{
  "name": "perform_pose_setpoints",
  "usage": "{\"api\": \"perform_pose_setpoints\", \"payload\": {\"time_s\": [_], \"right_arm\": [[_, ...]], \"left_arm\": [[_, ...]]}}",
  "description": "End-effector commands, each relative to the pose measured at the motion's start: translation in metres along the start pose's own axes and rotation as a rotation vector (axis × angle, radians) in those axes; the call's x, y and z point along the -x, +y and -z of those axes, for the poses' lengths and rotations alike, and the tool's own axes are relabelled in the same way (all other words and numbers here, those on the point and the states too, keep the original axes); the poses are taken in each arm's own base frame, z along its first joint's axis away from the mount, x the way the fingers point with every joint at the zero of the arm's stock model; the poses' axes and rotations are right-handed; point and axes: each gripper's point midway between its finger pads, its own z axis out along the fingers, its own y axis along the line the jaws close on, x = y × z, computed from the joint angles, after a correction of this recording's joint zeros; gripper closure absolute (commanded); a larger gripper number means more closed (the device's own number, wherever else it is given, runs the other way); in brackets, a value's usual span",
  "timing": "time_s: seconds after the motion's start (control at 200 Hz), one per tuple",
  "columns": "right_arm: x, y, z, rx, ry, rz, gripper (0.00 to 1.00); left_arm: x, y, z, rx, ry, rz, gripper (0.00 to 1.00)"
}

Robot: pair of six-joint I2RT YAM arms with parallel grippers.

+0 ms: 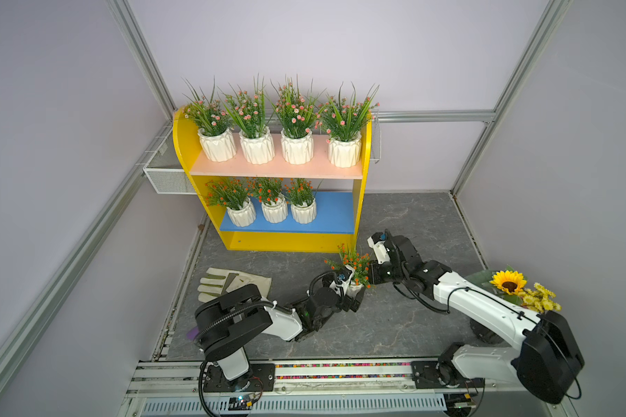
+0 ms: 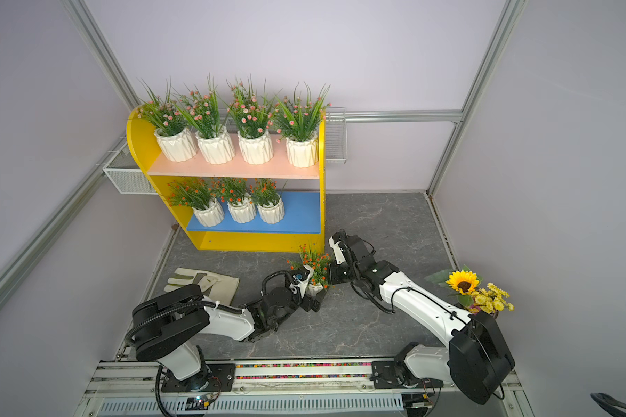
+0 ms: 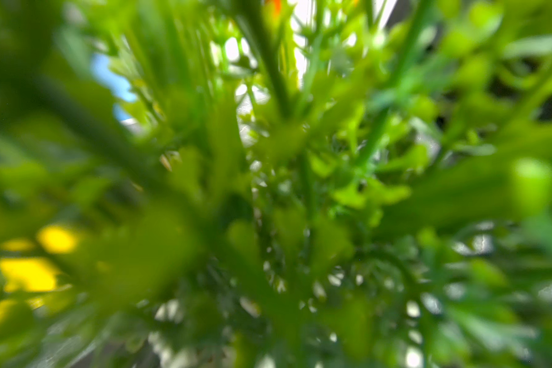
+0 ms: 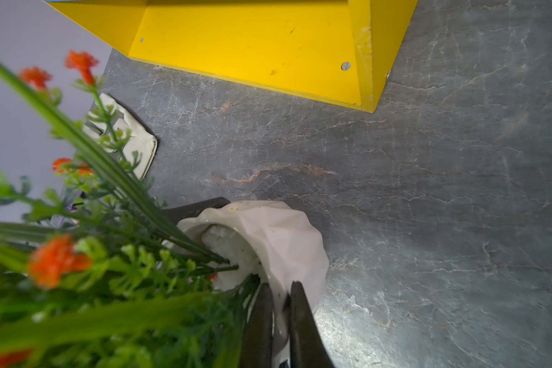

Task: Place the baby's breath potted plants on the rack by color
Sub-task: Pick up the baby's breath potted plant from the center of the board.

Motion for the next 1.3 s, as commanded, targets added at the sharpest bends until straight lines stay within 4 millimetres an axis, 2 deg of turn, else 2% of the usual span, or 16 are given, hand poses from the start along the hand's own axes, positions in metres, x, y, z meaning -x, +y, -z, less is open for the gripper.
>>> {"api": "perform_pose_setpoints", "payload": {"time_s": [0.0,0.1,0.2,0.37,0.585,0.835,1.04,1.295], "right_arm": [[0.001,0.046,0.010,0.201,-0.010,0.007,0.89],[-0.001,0.047,0.012,0.205,-0.006,0.010,0.89],[-0.003,0.046,0.012,0.202,-0.005,0.010,0.89],[-0.007,0.043,0.007,0.196,0.003,0.004,0.89],[-0.010,0.035,0.000,0.175,0.008,-0.006,0.86],[-0.005,0.027,-0.002,0.160,-0.008,-0.021,0.83],[0.001,0.017,0.004,0.142,-0.030,-0.039,0.81],[0.008,-0.009,0.026,0.093,-0.096,-0.081,0.76]], "left_arm": [[0.015,0.000,-0.007,0.019,-0.045,0.046,0.00],[0.015,0.001,-0.007,0.022,-0.045,0.043,0.01],[0.015,0.001,-0.006,0.019,-0.046,0.041,0.08],[0.015,-0.002,-0.007,0.007,-0.045,0.034,0.32],[0.012,0.002,-0.006,0.027,-0.047,0.044,0.49],[0.015,0.010,-0.003,0.064,-0.076,0.063,0.56],[0.014,0.012,-0.003,0.075,-0.074,0.062,0.57],[0.013,0.016,-0.003,0.099,-0.053,0.046,0.57]]}}
